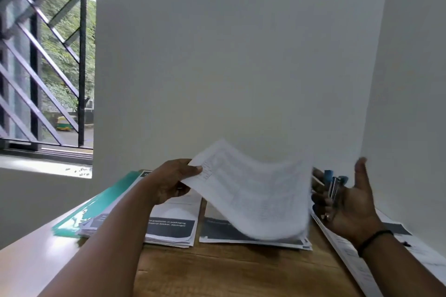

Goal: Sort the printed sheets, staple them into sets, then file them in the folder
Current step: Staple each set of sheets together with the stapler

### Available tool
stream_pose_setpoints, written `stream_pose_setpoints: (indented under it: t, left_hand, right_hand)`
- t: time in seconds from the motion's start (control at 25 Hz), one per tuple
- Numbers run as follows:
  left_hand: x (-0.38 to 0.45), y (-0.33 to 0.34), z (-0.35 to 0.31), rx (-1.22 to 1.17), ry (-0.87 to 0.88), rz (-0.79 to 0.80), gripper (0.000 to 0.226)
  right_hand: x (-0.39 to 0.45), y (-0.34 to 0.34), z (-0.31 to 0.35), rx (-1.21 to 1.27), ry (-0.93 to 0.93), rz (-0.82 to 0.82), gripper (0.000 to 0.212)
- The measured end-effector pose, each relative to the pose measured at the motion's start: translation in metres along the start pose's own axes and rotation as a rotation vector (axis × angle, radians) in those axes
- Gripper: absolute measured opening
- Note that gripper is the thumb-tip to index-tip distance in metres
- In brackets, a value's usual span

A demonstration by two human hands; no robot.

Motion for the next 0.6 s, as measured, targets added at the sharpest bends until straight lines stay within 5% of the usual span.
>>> stream_pose_setpoints:
  t: [0.16, 0.32, 0.4, 0.52, 0.6]
  left_hand:
    - [-0.003, -0.006, -0.001, 0.013, -0.01, 0.028, 0.029]
    - [-0.02, 0.015, -0.025, -0.187, 0.071, 0.201, 0.026]
    - [-0.028, 0.022, -0.044, -0.36, 0.153, 0.304, 0.04]
    - [-0.034, 0.02, -0.058, -0.496, 0.187, 0.383, 0.063]
    - [-0.024, 0.009, -0.046, -0.385, 0.136, 0.242, 0.062]
  right_hand:
    - [-0.004, 0.007, -0.015, -0.356, 0.084, -0.075, 0.089]
    - [-0.006, 0.011, -0.006, -0.873, -0.134, -0.184, 0.094]
    - [-0.007, 0.026, -0.004, -1.002, -0.228, -0.127, 0.076]
    - [-0.008, 0.042, -0.027, -1.0, -0.07, 0.078, 0.054]
    - [-0.01, 0.042, -0.047, -1.051, 0.078, 0.147, 0.056]
Point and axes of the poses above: each hand's wrist, its own x-axis towards the middle knuckle, its own y-axis out of the palm, z = x × y, the point moved 9 cm from there along x, towards the middle knuckle, and after that the axes turned 2 degrees about -z, right-handed, at the moved point
